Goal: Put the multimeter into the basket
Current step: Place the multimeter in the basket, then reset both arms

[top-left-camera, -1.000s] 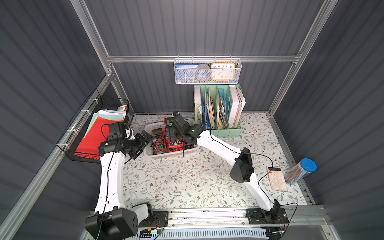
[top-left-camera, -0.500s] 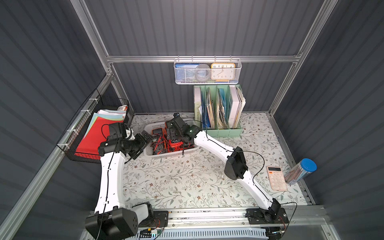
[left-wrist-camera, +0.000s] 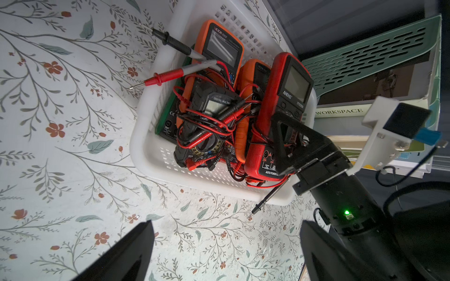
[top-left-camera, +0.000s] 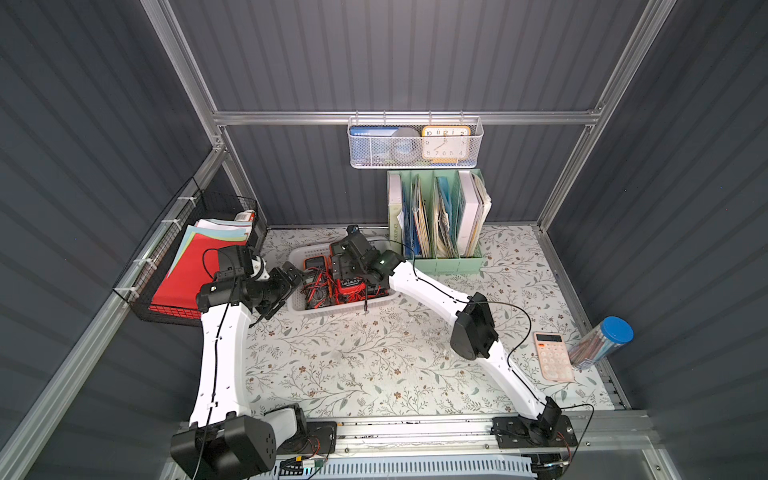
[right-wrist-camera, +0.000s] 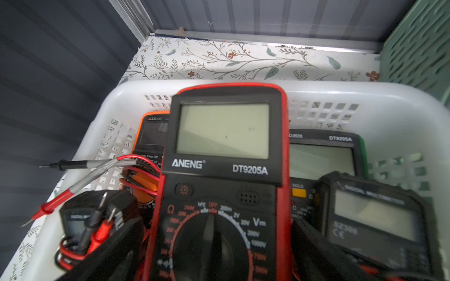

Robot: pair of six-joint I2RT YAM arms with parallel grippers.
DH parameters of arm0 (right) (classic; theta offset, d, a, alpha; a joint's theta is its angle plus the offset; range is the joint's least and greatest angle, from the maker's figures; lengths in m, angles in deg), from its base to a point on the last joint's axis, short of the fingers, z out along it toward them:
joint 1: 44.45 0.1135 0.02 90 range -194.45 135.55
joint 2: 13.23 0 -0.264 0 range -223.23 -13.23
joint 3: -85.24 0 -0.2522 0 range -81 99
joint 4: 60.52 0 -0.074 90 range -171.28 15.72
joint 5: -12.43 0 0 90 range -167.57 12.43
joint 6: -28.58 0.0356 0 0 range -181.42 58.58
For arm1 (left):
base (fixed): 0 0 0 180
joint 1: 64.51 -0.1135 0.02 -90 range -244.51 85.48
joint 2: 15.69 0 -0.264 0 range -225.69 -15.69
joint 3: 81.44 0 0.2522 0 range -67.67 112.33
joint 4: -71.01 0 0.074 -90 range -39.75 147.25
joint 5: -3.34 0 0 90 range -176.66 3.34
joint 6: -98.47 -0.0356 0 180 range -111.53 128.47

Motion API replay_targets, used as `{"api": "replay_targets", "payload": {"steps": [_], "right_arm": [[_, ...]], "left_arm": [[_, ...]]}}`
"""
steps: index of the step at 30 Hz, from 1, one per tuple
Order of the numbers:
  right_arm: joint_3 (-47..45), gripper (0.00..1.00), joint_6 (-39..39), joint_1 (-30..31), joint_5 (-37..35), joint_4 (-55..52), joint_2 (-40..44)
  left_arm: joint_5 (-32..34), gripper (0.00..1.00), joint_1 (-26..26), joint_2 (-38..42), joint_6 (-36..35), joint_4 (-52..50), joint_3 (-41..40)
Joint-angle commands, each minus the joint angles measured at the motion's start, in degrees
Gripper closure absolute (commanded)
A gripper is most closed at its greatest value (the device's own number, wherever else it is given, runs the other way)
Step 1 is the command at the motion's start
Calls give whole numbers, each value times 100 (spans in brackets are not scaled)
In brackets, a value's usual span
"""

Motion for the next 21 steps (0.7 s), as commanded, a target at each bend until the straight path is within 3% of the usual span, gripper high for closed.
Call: {"api": "replay_targets", "payload": {"steps": [1,11,17,21], "right_arm": [[-28,1,-136,33,-20,232,449],[-411,1,-291,67,-94,352,1195],[-2339,1,-390,74,-139,1174,2820],[-3696,1,-521,50,-251,1534,4068]], "left_arm": [[76,1,-21,34,-71,-102,51],[147,1,-16,63,-206,-142,86],[47,1,103,185,-282,199,-24],[732,1,951,222,-388,428,92]]}}
